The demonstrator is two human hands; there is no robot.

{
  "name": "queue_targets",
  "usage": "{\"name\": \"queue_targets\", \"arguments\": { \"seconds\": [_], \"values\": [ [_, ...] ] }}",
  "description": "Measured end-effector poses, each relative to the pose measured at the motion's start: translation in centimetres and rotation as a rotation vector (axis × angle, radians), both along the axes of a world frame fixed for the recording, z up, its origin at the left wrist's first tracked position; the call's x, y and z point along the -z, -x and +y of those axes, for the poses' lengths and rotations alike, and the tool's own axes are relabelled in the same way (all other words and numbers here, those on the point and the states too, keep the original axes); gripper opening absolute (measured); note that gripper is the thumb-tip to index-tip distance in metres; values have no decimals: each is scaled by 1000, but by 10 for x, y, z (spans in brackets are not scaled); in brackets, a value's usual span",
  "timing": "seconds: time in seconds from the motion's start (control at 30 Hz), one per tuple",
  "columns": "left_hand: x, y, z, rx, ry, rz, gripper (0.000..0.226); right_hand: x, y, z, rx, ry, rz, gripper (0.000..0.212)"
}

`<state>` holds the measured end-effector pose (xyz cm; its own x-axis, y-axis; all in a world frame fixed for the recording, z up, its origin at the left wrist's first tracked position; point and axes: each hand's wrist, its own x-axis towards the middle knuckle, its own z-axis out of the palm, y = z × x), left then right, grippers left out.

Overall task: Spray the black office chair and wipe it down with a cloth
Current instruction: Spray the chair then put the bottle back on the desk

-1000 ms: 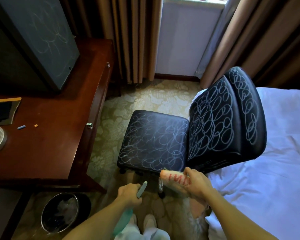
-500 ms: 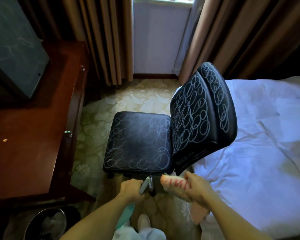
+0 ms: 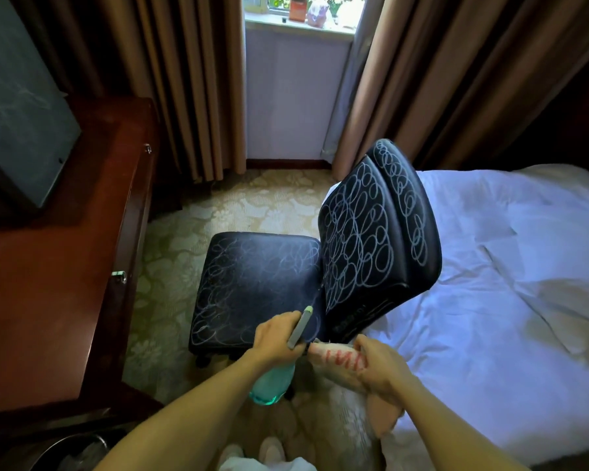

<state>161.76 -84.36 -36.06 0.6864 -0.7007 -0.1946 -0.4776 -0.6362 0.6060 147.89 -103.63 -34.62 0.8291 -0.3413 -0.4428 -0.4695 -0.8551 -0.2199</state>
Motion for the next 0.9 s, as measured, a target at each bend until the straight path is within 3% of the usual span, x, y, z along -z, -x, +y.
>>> {"name": "queue_targets", "arguments": {
  "seconds": [0.23, 0.47, 0.73, 0.9],
  "values": [
    [-14, -5, -24, 61, -150, -134, 20, -14, 1, -10, 21, 68, 20, 34],
    [-7, -12, -17, -134, -12, -38, 17, -19, 9, -21, 63, 89, 5, 35],
    [3, -1, -2, 14, -327, -22, 16, -19, 10, -16, 69, 81, 19, 37],
    [17, 5, 16, 32, -338, -19, 23, -16, 10, -12, 74, 76, 29, 39]
  ]
}}
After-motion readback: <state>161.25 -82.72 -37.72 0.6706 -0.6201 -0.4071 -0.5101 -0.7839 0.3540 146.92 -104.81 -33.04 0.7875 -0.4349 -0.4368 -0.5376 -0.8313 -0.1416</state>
